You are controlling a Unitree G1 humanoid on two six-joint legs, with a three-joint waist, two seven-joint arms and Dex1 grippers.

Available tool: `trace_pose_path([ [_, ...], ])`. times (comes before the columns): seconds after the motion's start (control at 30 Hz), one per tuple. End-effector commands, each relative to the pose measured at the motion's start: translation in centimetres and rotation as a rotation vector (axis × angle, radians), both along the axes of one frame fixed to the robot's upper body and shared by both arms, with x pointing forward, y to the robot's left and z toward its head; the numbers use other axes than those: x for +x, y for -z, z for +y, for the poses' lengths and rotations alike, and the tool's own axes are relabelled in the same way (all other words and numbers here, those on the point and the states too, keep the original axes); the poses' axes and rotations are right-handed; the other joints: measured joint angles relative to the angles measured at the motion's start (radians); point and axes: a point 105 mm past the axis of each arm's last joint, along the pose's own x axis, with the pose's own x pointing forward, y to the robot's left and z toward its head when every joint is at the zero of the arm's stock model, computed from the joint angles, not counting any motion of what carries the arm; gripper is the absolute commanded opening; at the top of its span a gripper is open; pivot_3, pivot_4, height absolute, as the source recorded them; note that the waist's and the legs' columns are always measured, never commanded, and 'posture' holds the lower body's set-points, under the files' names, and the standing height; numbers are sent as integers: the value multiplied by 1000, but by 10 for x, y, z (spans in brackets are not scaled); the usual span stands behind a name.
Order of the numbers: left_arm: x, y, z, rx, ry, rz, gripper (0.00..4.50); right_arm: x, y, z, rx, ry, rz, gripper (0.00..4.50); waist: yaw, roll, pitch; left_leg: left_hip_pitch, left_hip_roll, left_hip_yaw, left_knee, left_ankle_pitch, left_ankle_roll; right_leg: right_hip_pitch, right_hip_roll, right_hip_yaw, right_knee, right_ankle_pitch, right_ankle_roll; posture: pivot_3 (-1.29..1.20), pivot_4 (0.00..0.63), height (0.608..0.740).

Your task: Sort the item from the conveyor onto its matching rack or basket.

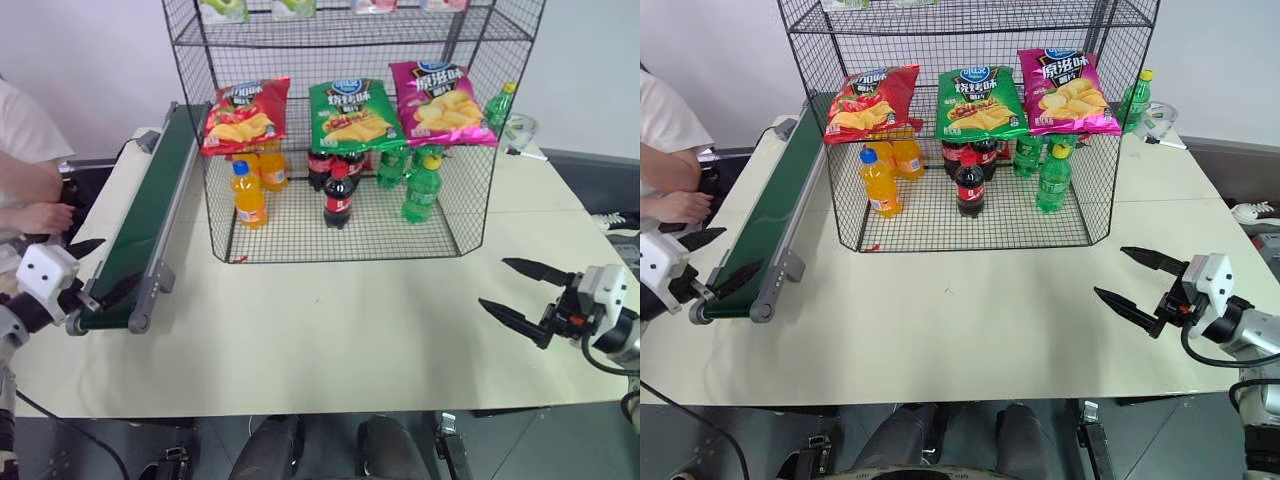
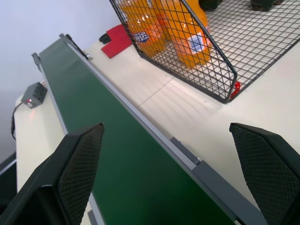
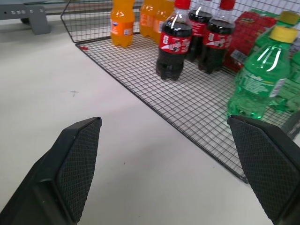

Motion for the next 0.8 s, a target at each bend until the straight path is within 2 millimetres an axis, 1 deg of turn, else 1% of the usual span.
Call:
trace_pose_path([
  [0.03,2,-11,6,32,-32,-46,4484,1,-7,-2,-6,-2,-41,4500,0,0,0,0,0,0,0,0,0,0,0,0,0,0,0,0,150,740],
  [0.07,3,-11,6,27,-38,-46,4484,2,-6,-3,-6,-3,-41,4500,0,0,0,0,0,0,0,0,0,0,0,0,0,0,0,0,150,740],
  [0.13,4,-15,7,-37,-41,-56,4484,3,-7,-1,-8,-8,-46,4500,0,0,0,0,0,0,0,0,0,0,0,0,0,0,0,0,150,740],
  [0.17,4,-18,7,-29,-37,-70,4484,3,-7,0,-7,-11,-50,4500,0,0,0,0,0,0,0,0,0,0,0,0,0,0,0,0,150,740],
  [0.27,4,-15,4,14,-23,-73,4484,4,-8,0,-4,-8,-52,4500,0,0,0,0,0,0,0,0,0,-1,0,0,0,1,2,0,150,740],
  [0.8,7,-12,6,16,-18,-67,4484,4,-7,1,-8,-5,-56,4500,0,0,0,0,0,0,-1,0,0,-2,0,0,0,1,2,0,150,740],
])
